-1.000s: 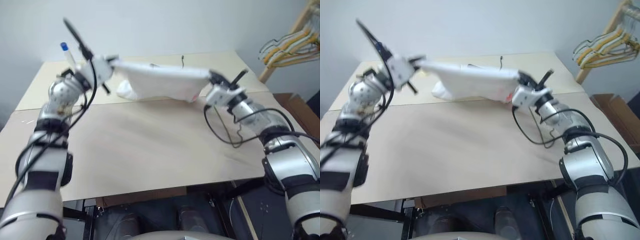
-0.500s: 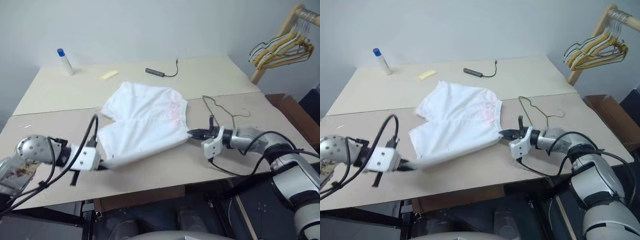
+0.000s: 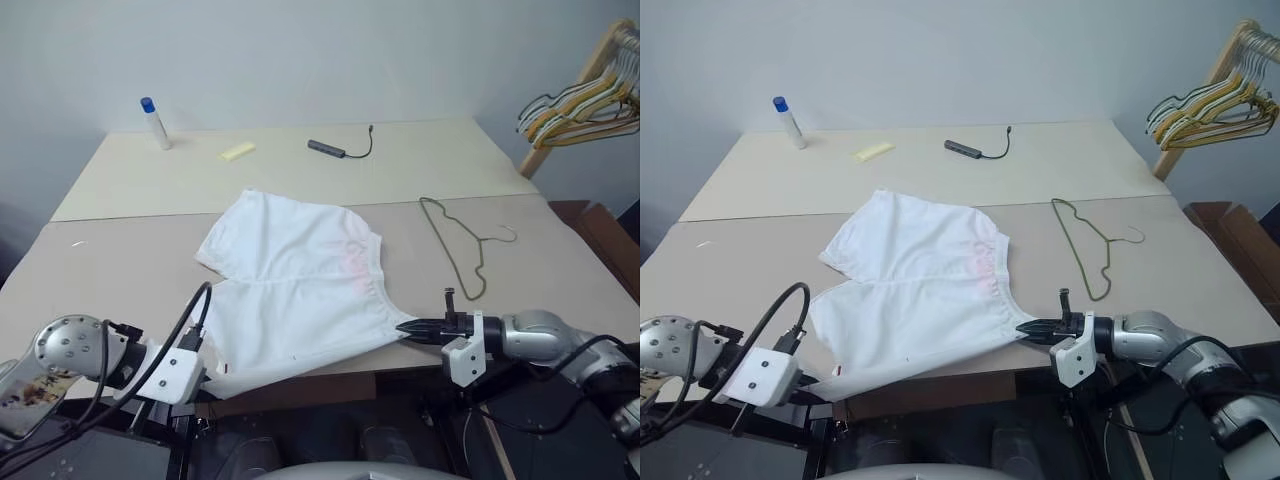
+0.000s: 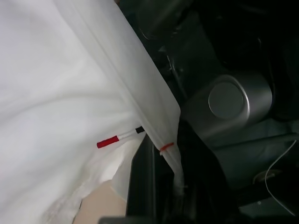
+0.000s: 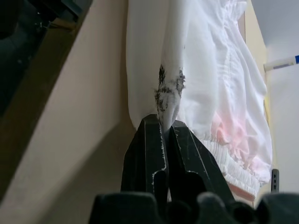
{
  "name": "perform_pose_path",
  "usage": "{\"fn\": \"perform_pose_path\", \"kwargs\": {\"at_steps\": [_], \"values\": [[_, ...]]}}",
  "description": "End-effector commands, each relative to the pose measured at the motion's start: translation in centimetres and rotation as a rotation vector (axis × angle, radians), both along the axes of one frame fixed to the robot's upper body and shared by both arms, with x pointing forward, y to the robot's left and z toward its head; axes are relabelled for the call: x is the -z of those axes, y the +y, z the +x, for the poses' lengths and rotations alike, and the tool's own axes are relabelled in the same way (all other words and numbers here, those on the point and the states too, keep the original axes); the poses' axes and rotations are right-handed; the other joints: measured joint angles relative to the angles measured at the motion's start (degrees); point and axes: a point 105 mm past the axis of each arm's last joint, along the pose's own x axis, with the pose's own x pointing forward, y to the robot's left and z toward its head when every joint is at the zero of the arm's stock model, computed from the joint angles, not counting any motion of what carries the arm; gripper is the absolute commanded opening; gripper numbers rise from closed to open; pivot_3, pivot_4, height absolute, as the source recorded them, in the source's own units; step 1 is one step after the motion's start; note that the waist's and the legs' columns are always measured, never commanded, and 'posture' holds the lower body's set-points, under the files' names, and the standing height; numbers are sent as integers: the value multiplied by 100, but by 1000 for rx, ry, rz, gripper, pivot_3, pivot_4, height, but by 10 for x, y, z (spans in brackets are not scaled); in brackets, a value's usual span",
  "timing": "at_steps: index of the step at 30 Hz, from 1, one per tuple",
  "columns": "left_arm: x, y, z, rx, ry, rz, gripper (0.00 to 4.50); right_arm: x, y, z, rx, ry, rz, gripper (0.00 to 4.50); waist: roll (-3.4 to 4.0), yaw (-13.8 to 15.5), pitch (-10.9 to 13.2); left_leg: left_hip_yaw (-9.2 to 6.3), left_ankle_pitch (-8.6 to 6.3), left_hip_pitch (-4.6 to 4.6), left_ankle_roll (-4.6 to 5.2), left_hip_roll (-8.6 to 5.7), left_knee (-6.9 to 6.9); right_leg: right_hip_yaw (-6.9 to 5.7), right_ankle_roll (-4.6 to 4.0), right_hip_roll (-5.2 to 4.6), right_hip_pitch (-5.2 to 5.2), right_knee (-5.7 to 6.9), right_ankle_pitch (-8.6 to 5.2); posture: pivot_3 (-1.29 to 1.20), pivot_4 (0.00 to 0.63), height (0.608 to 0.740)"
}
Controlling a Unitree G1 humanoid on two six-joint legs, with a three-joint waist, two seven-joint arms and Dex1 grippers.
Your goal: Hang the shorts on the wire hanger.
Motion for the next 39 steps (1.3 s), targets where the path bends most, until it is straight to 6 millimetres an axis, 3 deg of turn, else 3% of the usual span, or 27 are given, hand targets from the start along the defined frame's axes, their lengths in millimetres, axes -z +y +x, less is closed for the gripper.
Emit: {"fn": "perform_pose_path", "kwargs": {"at_steps": [1,6,9,12,15,17,20,23,26,29,30,33,35,39], "values": [[8,-4,1,18,20,23,472,-13,-7,6,87,30,4,589,-3,22,6,1,0,0,0,0,0,0,0,0,-1,1,0,-19,46,740],[-4,-29,11,-16,25,-68,1864,-31,-16,-4,155,125,46,2132,-7,118,33,7,0,-7,0,0,1,3,2,1,-11,1,0,-10,47,740],[-28,-36,30,-106,-17,-159,1874,-52,-29,-5,296,242,174,3128,-11,185,53,5,0,-12,0,0,2,3,6,0,-12,1,0,4,43,740],[-54,-48,55,-216,-69,-322,1874,-71,-53,15,531,301,332,3128,-18,235,56,0,0,-10,0,0,5,1,7,1,-7,2,0,2,37,740],[-73,-71,81,-316,-99,-521,1874,-74,-79,40,775,307,410,3128,-18,262,56,-2,0,-13,0,-1,30,3,16,2,-5,5,8,-16,26,740],[-104,-63,85,-362,-62,-613,1874,-72,-91,52,902,329,441,3128,-30,235,54,-4,0,-16,0,1,46,4,19,7,-2,12,12,-16,26,740],[-134,-47,71,-306,14,-675,1874,-66,-109,70,1102,330,442,3128,-29,109,55,-11,0,-31,0,11,45,2,15,19,-21,16,10,-41,12,740],[-147,-30,61,-279,50,-678,1874,-64,-117,78,1167,315,448,3128,-14,74,51,-12,-1,-43,-1,7,40,0,16,16,-30,9,8,-36,6,740],[-148,-17,53,-246,63,-608,1874,-64,-119,79,1169,302,435,3128,-13,63,52,-13,-2,-53,-1,4,40,-6,17,14,-34,7,7,-30,0,740],[-149,-9,54,-250,53,-591,1874,-62,-122,83,1194,300,426,3128,-13,77,52,-13,-1,-57,-2,3,45,-12,18,12,-33,6,7,-24,0,740],[-144,-12,64,-282,20,-592,1874,-61,-123,85,1202,288,420,3128,-12,87,51,-13,-1,-57,-2,2,45,-11,18,10,-33,6,7,-23,0,740],[-132,-26,81,-333,-34,-602,1874,-66,-115,87,1156,251,427,3128,-12,130,50,-18,-1,-55,-2,-1,48,-12,18,11,-24,6,7,-28,0,740],[-132,-34,81,-314,-30,-622,1874,-76,-97,83,1060,246,441,3128,-12,120,50,-20,-1,-60,-2,-1,49,-11,18,13,-27,6,9,-33,0,740],[-141,-39,91,-337,-31,-694,1874,-91,-34,62,778,287,462,3128,-13,91,49,-30,-1,-117,-2,2,55,-12,19,18,-85,12,11,-41,0,740]]}}
